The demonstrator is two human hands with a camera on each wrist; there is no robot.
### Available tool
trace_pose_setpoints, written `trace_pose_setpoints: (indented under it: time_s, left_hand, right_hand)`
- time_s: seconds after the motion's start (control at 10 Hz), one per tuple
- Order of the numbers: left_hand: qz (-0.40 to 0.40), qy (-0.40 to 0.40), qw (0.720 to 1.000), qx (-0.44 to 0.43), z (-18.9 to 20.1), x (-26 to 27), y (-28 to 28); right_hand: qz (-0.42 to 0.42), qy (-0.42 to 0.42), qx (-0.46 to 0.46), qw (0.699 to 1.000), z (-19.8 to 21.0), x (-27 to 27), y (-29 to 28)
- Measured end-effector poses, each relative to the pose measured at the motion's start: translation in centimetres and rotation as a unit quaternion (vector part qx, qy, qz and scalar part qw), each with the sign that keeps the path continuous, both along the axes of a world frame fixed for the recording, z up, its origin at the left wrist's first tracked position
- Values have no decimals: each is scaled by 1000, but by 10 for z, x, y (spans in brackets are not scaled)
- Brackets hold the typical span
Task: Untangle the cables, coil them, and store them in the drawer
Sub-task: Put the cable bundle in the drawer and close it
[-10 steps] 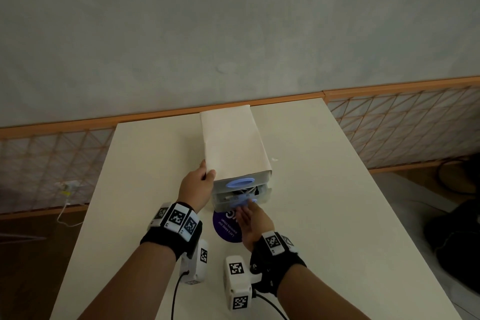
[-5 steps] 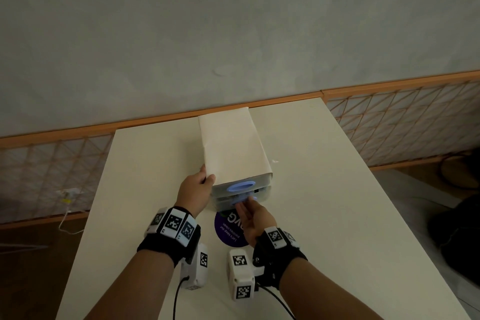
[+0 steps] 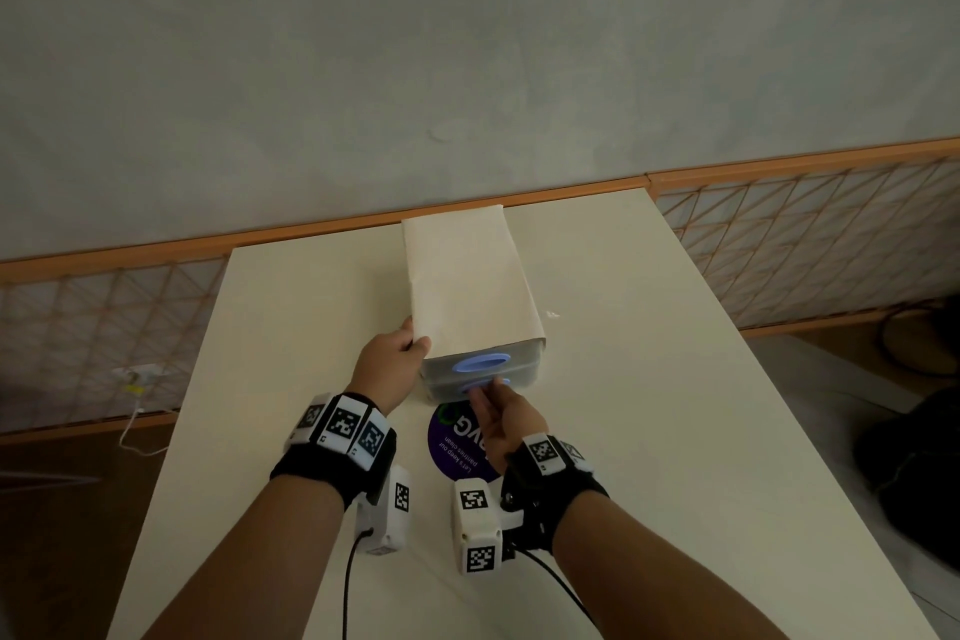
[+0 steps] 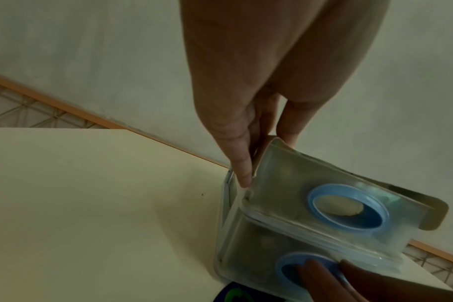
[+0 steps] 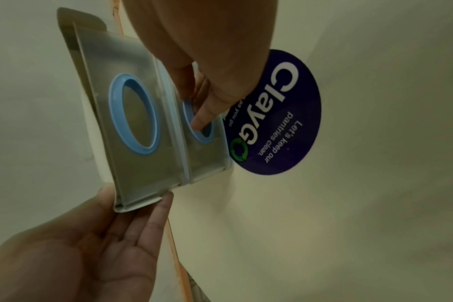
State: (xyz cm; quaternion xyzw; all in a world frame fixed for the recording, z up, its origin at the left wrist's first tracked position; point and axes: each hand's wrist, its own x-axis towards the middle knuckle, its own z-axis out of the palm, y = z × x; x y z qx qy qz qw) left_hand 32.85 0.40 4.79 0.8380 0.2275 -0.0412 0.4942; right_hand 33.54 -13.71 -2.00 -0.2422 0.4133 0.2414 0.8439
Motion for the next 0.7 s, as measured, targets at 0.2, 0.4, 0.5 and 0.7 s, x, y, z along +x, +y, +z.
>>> trace_pose_setpoints:
  time_s: [0.2, 0.4, 0.5, 0.7]
  left_hand:
    - [9, -17, 1000, -24, 0, -2, 0]
    - [11, -29, 999, -35, -3, -5, 1]
    - [-8, -29, 998, -49, 3, -13, -1]
    - [-18, 37, 999, -11, 6, -38, 7]
  right_hand:
    - [-3, 2, -9, 1000, -1, 0, 2]
    - [33, -31, -45, 998, 1, -2, 1]
    - [117, -46, -109, 986, 9, 1, -6]
    - [261, -142, -248, 922, 16, -15, -38]
